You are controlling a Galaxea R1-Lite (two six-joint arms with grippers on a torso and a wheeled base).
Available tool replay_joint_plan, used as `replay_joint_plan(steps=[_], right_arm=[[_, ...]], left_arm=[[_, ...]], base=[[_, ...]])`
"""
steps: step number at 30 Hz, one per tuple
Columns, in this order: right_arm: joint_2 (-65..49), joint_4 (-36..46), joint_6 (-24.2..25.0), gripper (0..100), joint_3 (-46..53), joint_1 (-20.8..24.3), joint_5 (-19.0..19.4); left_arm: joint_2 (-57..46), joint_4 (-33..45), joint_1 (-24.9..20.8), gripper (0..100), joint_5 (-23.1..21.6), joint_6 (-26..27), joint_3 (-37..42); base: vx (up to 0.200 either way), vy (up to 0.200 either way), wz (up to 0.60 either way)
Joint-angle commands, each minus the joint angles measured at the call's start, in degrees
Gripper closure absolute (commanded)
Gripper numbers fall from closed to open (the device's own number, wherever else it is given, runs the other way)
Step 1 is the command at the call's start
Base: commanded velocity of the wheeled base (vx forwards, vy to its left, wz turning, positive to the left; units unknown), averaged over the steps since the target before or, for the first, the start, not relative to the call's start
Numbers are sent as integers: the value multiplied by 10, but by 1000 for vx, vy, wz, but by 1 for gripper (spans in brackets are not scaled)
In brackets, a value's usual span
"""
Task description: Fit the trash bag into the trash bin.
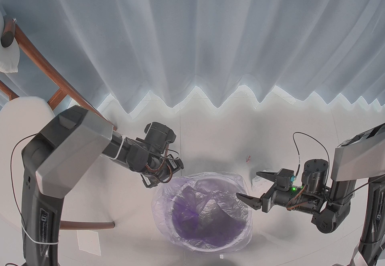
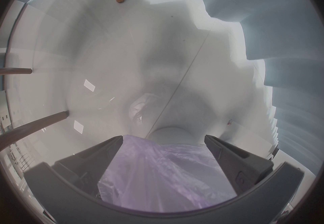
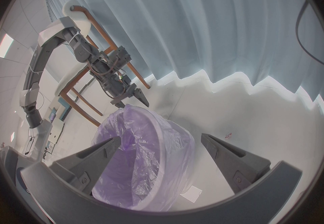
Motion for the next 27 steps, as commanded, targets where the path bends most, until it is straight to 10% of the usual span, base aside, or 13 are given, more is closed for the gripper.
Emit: replay_joint_plan(steps=[1, 13, 27], right_arm=[[1, -6, 9, 0, 7, -1, -26], [6, -6, 25, 0, 8, 3, -48], [1, -6, 36, 0, 17, 5, -57]], left_arm=[[-100, -4, 15, 0, 0, -1, 76], [-326, -1, -33, 0, -19, 47, 238], [-243, -12, -73, 0, -24, 221, 302]], base=[[0, 0, 0], [0, 0, 0], [0, 0, 0]])
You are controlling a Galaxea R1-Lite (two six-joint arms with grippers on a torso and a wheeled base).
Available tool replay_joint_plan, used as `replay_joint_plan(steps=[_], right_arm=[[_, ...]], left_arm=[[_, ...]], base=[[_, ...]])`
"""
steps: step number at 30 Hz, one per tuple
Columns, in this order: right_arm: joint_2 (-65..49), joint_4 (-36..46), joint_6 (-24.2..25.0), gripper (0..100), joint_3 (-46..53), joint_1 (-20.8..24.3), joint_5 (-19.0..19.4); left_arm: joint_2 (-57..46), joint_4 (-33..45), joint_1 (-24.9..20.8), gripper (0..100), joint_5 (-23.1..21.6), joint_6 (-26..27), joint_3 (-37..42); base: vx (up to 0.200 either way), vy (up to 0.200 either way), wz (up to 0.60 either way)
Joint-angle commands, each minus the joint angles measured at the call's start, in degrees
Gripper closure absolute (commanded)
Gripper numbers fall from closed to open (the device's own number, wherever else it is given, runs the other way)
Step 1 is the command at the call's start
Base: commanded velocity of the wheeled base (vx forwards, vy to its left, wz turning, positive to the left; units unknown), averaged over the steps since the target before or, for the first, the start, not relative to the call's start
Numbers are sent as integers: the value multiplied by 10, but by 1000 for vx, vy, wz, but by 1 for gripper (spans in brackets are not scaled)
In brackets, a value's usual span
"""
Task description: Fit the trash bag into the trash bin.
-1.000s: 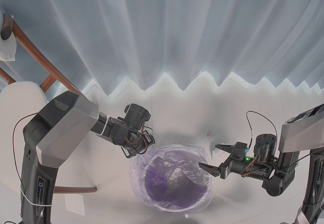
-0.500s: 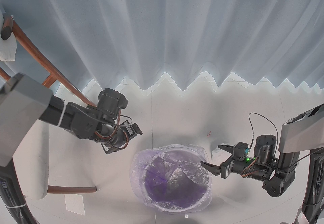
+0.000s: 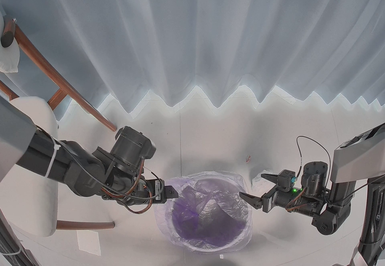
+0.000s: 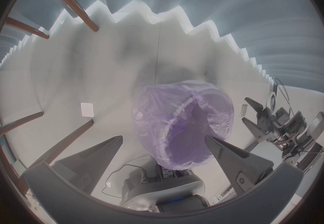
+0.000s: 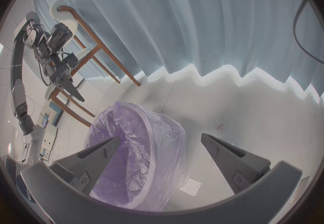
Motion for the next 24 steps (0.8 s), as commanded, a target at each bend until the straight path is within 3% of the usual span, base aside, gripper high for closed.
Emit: replay_joint_plan(steps=[1, 13, 24], right_arm=[[-3, -7, 6, 0, 5, 1, 0], [2, -7, 7, 0, 0, -1, 0], [-3, -7, 8, 0, -4, -1, 0]], left_arm=[[53, -14, -14, 0, 1, 10, 4], [163, -106, -50, 0, 36, 11, 22], [235, -198, -46, 0, 77, 15, 14]], base=[[0, 0, 0], [0, 0, 0], [0, 0, 0]])
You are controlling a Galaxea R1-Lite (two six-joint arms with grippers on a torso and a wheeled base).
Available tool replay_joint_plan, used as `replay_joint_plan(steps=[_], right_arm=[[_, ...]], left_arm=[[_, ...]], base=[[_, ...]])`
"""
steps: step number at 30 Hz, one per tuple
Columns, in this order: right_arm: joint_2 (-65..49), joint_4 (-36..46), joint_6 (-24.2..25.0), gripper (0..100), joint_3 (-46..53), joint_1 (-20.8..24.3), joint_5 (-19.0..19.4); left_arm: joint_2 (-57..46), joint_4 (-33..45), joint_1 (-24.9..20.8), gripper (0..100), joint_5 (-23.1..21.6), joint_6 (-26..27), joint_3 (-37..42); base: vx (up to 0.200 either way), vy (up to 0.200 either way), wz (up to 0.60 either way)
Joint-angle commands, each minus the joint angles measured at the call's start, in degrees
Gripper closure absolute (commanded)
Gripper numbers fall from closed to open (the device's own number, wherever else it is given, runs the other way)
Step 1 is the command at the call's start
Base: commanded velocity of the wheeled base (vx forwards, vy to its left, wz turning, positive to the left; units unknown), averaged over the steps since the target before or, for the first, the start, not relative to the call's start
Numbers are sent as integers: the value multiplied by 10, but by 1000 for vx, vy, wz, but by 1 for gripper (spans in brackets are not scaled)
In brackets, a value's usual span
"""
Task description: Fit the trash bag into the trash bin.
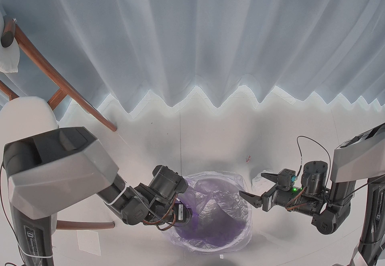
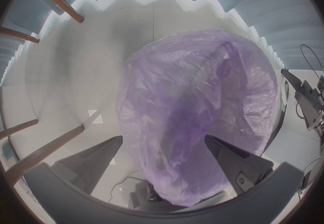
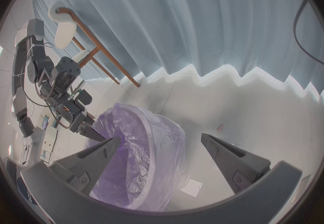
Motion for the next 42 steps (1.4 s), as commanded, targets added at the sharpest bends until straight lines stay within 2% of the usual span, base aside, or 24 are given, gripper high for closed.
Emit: replay_joint_plan(steps=[1, 10, 14, 20, 22, 23, 25, 26, 27, 28, 33, 34, 37, 42], right_arm=[[-4, -7, 1, 0, 0, 0, 0], [-16, -7, 19, 0, 10, -1, -13], [-16, -7, 23, 0, 28, 5, -13], [-23, -7, 27, 0, 33, 15, -14], [-23, -8, 26, 0, 33, 15, -14], [-24, -7, 26, 0, 34, 14, -14], [-24, -7, 27, 0, 34, 14, -14], [-24, -7, 27, 0, 34, 14, -14], [-25, -7, 27, 0, 35, 14, -14], [-26, -8, 27, 0, 38, 12, -14], [-25, -8, 29, 0, 41, -6, -15], [-25, -8, 29, 0, 41, -6, -15], [-22, -7, 28, 0, 39, -23, -14], [-16, -7, 27, 0, 29, -41, -14]], left_arm=[[46, -23, 5, 100, 8, 5, -5], [43, -32, 43, 100, 9, 12, -19], [32, -32, 72, 100, 9, 40, -42], [27, -33, 101, 100, 3, 117, -104], [27, -33, 101, 100, 3, 119, -105], [29, -33, 106, 100, 3, 159, -132], [30, -33, 106, 100, 3, 166, -138], [31, -41, 106, 100, 0, 196, -159], [31, -41, 107, 100, 0, 197, -159], [34, -57, 107, 100, -5, 222, -174], [37, -84, 107, 100, -22, 262, -190], [37, -84, 107, 0, -22, 262, -190], [46, -86, 120, 0, -26, 290, -180], [48, -137, 121, 0, -27, 293, -175]], base=[[0, 0, 0], [0, 0, 0], [0, 0, 0], [0, 0, 0], [0, 0, 0], [0, 0, 0], [0, 0, 0], [0, 0, 0], [0, 0, 0], [0, 0, 0], [0, 0, 0], [0, 0, 0], [0, 0, 0], [0, 0, 0]])
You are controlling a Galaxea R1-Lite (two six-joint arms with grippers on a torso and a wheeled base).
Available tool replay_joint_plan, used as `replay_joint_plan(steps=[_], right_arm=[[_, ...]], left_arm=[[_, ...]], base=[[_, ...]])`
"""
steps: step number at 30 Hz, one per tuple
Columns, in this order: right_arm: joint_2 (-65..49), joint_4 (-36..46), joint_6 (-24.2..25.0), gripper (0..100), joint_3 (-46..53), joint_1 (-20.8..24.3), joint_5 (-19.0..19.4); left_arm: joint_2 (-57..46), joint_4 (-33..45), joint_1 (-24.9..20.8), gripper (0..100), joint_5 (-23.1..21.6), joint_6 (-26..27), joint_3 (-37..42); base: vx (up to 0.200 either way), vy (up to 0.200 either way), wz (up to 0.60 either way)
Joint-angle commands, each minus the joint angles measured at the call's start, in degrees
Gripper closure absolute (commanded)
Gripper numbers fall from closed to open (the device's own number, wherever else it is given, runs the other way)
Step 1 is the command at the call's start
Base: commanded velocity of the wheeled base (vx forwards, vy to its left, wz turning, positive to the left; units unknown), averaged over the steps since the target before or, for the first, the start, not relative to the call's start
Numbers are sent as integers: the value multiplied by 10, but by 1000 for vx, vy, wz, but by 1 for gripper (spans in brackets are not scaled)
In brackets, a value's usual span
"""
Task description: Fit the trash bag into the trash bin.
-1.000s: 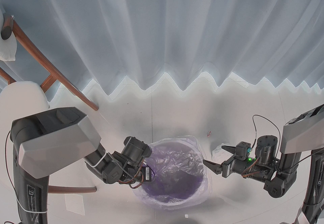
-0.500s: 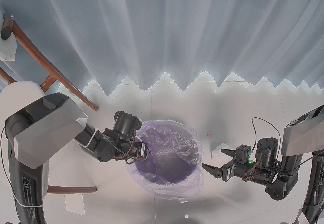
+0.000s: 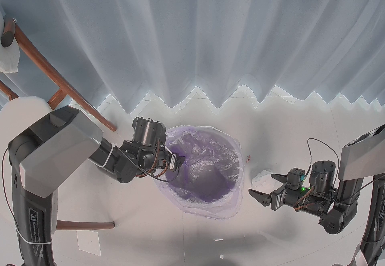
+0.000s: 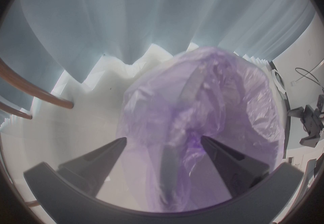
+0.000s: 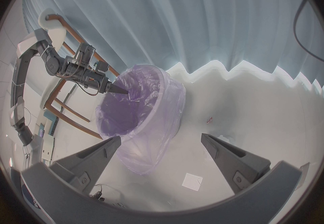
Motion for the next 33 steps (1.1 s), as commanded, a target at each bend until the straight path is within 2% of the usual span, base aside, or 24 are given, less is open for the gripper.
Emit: replay_joint_plan(steps=[1, 7, 10, 11, 12, 13, 15, 20, 23, 26, 27, 28, 30, 33], right_arm=[[9, -7, 0, 0, -12, -19, 1], [32, -8, 6, 0, -42, -49, 7], [46, -7, 6, 0, -61, -74, 27], [60, -7, -2, 0, -80, -101, 67], [61, -7, -4, 0, -83, -104, 73], [68, -6, -23, 0, -88, -123, 104], [76, -5, -50, 0, -88, -137, 137], [112, -2, -83, 0, -123, -157, 185], [148, 20, -128, 0, -207, -174, 199], [161, 45, -167, 0, -242, -176, 228], [167, 50, -186, 0, -247, -176, 257], [168, 50, -191, 0, -247, -174, 264], [172, 61, -204, 0, -258, -164, 287], [190, 86, -224, 0, -297, -154, 313]], left_arm=[[5, -37, 4, 0, -2, 2, 11], [-41, -67, 4, 0, -13, 1, 51], [-78, -70, 0, 0, -25, 0, 82], [-117, -70, -2, 0, -44, 0, 114], [-124, -69, -3, 0, -46, 0, 120], [-156, -66, -7, 0, -60, 0, 151], [-173, -71, -10, 0, -75, 3, 191], [-189, -71, -22, 0, -79, 11, 243], [-212, -72, -25, 0, -78, 0, 273], [-238, -89, -24, 0, -77, -23, 299], [-248, -105, -23, 0, -77, -47, 314], [-251, -111, -22, 0, -75, -54, 318], [-257, -139, -18, 0, -55, -85, 343], [-258, -172, -13, 0, -36, -100, 368]], base=[[0, 0, 0], [0, 0, 0], [0, 0, 0], [0, 0, 0], [0, 0, 0], [0, 0, 0], [0, 0, 0], [0, 0, 0], [0, 0, 0], [0, 0, 0], [0, 0, 0], [0, 0, 0], [0, 0, 0], [0, 0, 0]])
